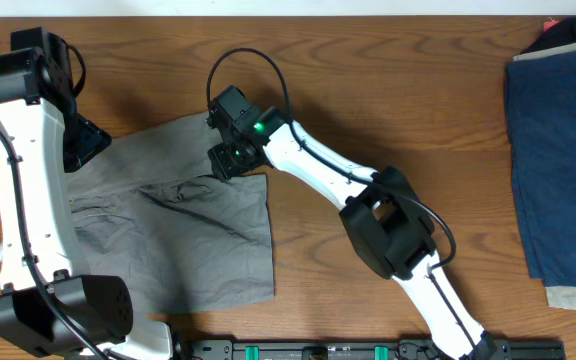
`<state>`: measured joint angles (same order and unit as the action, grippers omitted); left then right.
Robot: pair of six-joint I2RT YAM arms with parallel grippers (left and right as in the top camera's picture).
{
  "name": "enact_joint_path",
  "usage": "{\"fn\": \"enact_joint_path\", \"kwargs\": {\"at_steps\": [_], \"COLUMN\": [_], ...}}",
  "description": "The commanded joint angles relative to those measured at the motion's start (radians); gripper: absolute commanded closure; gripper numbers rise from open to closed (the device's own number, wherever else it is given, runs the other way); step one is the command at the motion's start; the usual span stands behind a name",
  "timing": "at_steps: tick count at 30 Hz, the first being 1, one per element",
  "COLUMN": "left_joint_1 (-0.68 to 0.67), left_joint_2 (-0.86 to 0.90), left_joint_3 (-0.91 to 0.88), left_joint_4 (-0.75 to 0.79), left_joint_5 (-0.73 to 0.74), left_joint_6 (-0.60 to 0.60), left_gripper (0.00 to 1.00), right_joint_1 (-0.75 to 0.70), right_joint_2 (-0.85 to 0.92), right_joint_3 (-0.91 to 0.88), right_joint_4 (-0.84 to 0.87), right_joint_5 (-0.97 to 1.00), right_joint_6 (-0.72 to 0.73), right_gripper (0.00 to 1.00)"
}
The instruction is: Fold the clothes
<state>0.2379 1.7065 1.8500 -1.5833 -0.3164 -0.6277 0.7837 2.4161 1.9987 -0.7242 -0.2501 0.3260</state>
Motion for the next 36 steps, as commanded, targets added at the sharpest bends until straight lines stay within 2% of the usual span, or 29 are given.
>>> {"fn": "enact_joint_path", "kwargs": {"at_steps": [1,7,10,21,36], "left_joint_1": [0.002,0.002,0.002,0.002,0.002], "left_joint_2": [0.0,0.0,0.0,0.0,0.0], "left_joint_3": [-0.003,-0.003,-0.003,-0.003,-0.003], "left_joint_4": [0.0,0.001,0.001,0.003,0.003], "left_joint_5": [-0.005,-0.005,-0.005,-0.005,-0.001], "left_joint_6": [0.002,-0.002,-0.002,-0.002,-0.002], "left_gripper": [0.09,0.08,0.09,0.08,0.09], "right_joint_1": [0.005,0.0,-0.011,-0.107,-0.393], "right_joint_2": [0.012,0.012,0.012,-0.027,-0.37], "right_joint_3": [0.001,0.001,0.001,0.004,0.004], "right_joint_4": [0.008,0.028,0.027,-0.033,-0.19], "right_joint_5": [-0.012,-0.011,-0.011,-0.009,-0.008], "right_joint_6": [-0.005,-0.005,-0.005,0.068,0.047], "right_gripper": [0.52,0.8,0.99,0.99,0.99]}}
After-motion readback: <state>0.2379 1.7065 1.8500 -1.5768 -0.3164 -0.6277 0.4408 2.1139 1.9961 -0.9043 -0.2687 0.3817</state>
